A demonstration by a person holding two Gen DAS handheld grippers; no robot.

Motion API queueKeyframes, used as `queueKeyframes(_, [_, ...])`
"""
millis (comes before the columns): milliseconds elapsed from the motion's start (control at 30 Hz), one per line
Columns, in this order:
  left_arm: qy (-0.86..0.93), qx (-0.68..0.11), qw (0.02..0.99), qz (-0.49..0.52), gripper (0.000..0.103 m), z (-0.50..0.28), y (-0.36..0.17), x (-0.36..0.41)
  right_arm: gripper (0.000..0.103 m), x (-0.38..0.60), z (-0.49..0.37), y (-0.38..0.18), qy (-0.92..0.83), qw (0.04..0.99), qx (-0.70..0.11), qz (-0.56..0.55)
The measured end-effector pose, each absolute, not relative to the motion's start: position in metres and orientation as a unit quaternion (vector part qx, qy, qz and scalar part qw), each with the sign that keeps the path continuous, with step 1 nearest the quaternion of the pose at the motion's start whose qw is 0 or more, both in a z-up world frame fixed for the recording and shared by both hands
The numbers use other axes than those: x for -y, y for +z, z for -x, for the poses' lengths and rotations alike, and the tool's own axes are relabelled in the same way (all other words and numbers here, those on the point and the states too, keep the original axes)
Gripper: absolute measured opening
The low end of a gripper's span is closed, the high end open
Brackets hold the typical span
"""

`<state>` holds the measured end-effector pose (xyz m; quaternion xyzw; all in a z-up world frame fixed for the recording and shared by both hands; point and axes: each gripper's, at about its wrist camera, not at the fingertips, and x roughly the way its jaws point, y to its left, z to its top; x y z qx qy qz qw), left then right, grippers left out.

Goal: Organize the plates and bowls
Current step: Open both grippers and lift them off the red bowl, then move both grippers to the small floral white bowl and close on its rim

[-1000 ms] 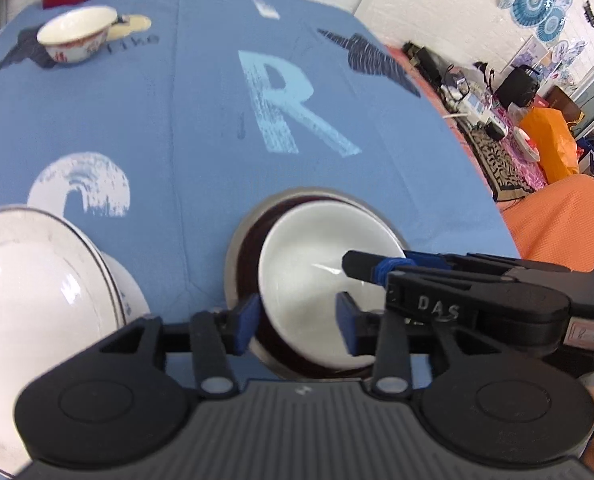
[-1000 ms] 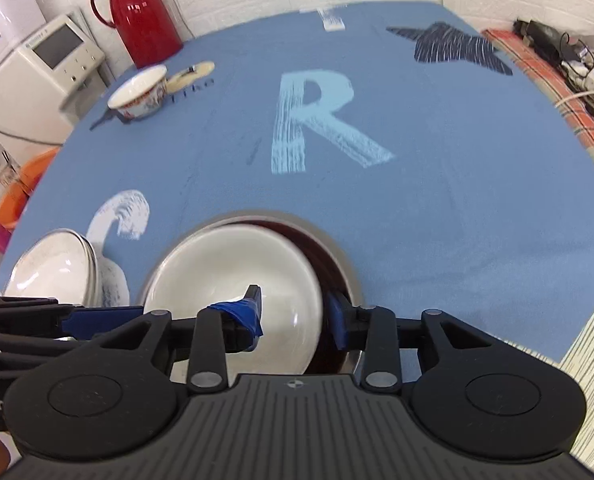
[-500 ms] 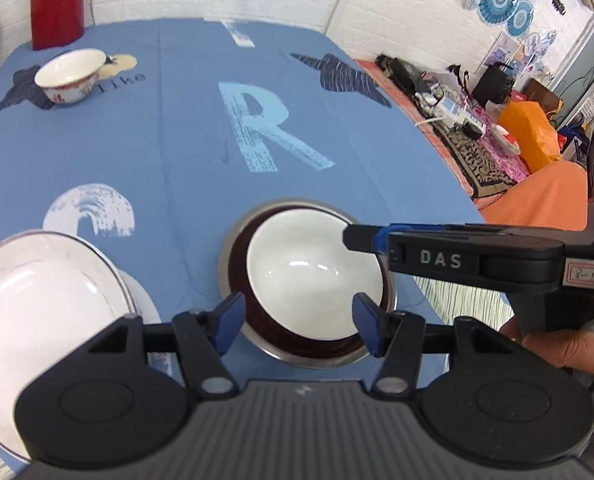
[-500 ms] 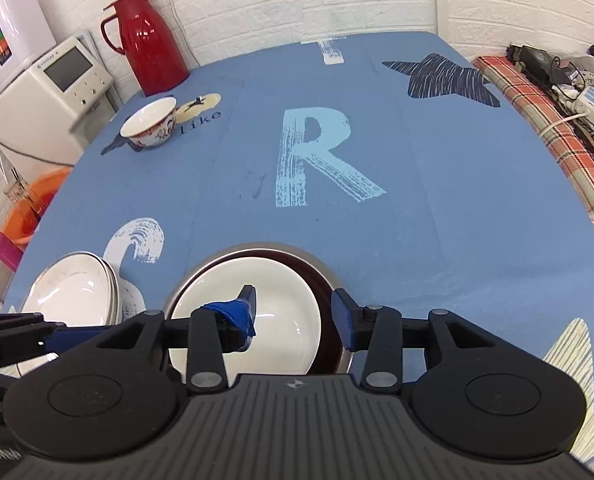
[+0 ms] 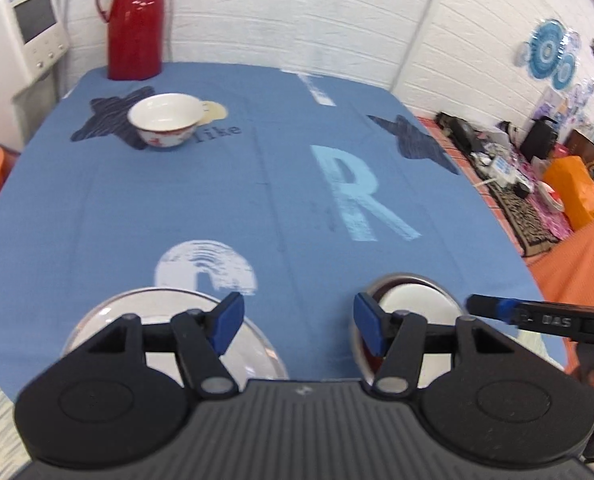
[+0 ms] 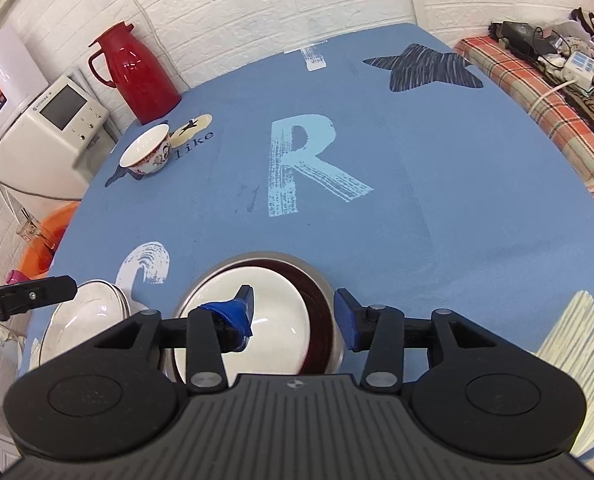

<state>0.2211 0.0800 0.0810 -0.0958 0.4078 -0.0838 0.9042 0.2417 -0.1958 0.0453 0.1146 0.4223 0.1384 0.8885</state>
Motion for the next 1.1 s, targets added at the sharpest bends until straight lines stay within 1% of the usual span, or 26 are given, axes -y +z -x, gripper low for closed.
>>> queueKeyframes(300, [0.015, -0.435, 0.890, 0.133, 0.059, -0.273, 0.060, -0.189, 0.030, 0.127, -0.299, 0.053, 0.189, 0.863, -0.465, -0.052])
queueKeyframes(533, [0.049, -0.426, 0.889, 0.162, 0.059, -0.355, 0.069, -0.254, 0.030, 0.050, -0.395, 0.055, 0.218, 0.853, -0.473, -0.028])
queueKeyframes(667, [0.040, -0.421, 0.887, 0.188, 0.059, -0.416, 0.069, -0.268, 0.030, 0.009, -0.462, 0.049, 0.228, 0.858, -0.458, -0.049])
queueKeyframes(800, [0.041, -0.440, 0.874, 0.202, 0.059, -0.473, 0.048, -0.269, 0.031, -0.049, -0.518, 0.042, 0.236, 0.858, -0.455, -0.026])
queueKeyframes(967, [0.041, -0.450, 0.867, 0.209, 0.060, -0.511, 0.020, -0.269, 0.031, -0.087, -0.558, 0.021, 0.229, 0.856, -0.463, 0.014])
queueKeyframes(1100, [0.045, -0.458, 0.865, 0.197, 0.060, -0.527, 0.004, -0.265, 0.032, -0.094, -0.572, 0.008, 0.227, 0.853, -0.469, 0.007])
